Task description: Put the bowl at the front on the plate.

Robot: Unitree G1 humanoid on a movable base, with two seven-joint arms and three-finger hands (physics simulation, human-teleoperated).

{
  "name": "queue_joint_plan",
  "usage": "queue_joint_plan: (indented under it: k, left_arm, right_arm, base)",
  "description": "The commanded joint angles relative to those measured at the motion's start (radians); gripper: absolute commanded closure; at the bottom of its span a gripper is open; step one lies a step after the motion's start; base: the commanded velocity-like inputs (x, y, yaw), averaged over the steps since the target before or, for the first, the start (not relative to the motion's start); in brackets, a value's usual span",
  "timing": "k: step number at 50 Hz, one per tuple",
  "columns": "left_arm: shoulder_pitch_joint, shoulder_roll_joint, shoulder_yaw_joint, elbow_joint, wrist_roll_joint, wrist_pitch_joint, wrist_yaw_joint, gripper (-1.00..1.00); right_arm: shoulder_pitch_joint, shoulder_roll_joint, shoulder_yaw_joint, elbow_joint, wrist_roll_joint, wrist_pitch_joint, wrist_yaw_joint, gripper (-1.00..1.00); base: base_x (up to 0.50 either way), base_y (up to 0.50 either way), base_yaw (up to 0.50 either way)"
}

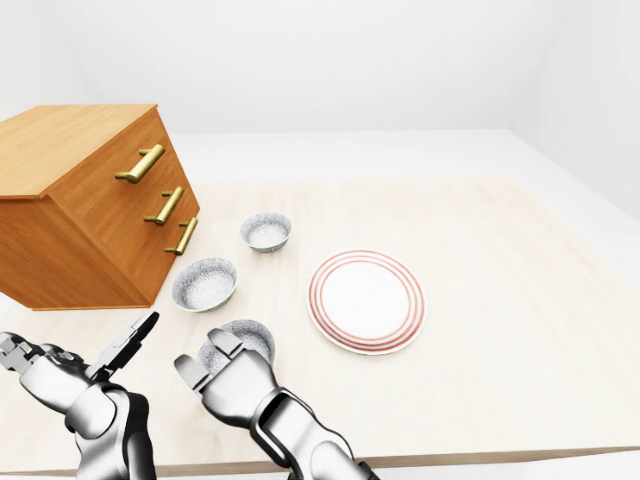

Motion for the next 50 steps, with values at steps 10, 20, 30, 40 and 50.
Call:
queue_joint_plan:
  k: [10, 20, 30, 40, 50]
  left_arm:
    - [-0.007, 0.005, -0.007, 0.030, -0.001, -0.025, 0.000, -1.00]
    - [0.003, -0.002, -0.002, -0.004, 0.005, -0.005, 0.000, -1.00]
    - [0.004, -0.002, -0.003, -0.003, 0.007, -0.009, 0.000, -1.00]
    - [0.010, -0.005, 0.004, -0.022, 0.001, 0.005, 0.000, -1.00]
    - [0.003, -0.003, 0.001, -0.003, 0.008, -0.010, 0.000, -1.00]
  right_arm:
    - [0.016, -0.004, -0.004, -0.008, 0.019, 0.058, -0.005, -1.00]
    - [0.028, -0.011, 0.026, -0.033, 0.041, 0.107, 0.060, -1.00]
    - [0.032, -0.017, 0.039, -0.052, 0.041, 0.133, 0.105, -1.00]
    - [0.016, 0.001, 0.029, -0.020, -0.005, 0.133, 0.122, -1.00]
    - [0.016, 0.014, 0.017, 0.034, -0.015, 0.133, 0.143, -1.00]
  base:
    - [0.00, 0.00, 0.00]
    - [0.00, 0.00, 0.00]
    - [0.00, 0.00, 0.00]
    - [0.00, 0.00, 0.00]
    - [0.00, 0.00, 0.00]
